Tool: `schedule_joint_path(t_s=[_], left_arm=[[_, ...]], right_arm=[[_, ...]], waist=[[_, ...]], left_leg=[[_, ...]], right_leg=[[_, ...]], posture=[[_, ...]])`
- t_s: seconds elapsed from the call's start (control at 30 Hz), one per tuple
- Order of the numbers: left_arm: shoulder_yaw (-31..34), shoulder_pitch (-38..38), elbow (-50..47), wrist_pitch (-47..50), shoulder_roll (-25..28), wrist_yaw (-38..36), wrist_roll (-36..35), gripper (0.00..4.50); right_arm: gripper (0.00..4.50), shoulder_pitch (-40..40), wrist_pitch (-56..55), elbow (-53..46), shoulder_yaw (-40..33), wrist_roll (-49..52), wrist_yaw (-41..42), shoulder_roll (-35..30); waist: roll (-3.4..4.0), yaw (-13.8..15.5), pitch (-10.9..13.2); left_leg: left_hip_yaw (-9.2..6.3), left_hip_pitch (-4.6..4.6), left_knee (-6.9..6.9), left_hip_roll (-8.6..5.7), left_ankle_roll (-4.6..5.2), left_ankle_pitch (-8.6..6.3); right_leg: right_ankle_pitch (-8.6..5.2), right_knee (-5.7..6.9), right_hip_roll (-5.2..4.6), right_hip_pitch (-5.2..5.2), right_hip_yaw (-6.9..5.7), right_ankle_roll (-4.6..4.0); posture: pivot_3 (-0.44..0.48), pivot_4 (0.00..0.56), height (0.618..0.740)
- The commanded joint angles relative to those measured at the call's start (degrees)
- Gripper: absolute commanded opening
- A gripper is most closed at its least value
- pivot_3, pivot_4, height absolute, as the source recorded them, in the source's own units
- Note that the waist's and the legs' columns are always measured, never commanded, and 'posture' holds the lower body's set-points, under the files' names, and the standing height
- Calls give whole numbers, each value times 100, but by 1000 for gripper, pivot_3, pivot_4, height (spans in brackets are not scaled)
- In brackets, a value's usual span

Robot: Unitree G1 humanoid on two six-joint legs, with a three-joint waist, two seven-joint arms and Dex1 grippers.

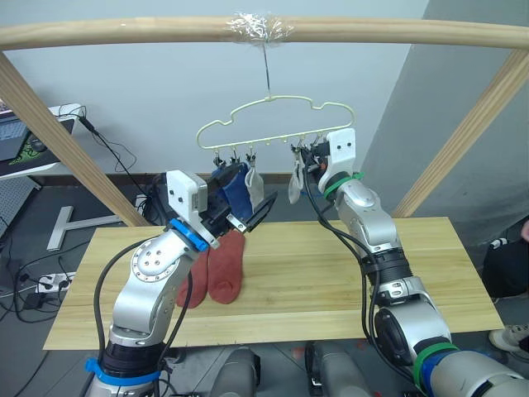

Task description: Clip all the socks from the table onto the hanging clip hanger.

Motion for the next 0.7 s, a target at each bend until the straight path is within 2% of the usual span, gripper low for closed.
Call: schedule_joint_path(t_s=[0.03, 0.07, 0.7], left_arm=[[-11, -70, -162, -43, 7, -12, -12, 4500], [-5, -81, -152, -42, 13, -16, -13, 4500], [40, -209, -128, 1, 43, -30, -31, 4500]], right_arm=[[2759, -175, -95, -148, -27, 9, -8, 11], [3070, -186, -101, -132, -25, 3, -12, 16], [3070, -382, -97, 73, -133, 88, 19, 182]], waist=[[0, 1, 0], [0, 0, 0], [0, 2, 0]], left_leg=[[2, 3, 0, 0, 0, 0], [6, 7, 0, 0, 0, 0], [13, 18, 0, 0, -1, 1]], right_leg=[[0, 4, 0, 0, 0, 0], [0, 9, 0, 0, 1, 0], [0, 25, 2, 1, 4, 0]], posture=[[90, 170, 740], [90, 170, 740], [97, 181, 740]])
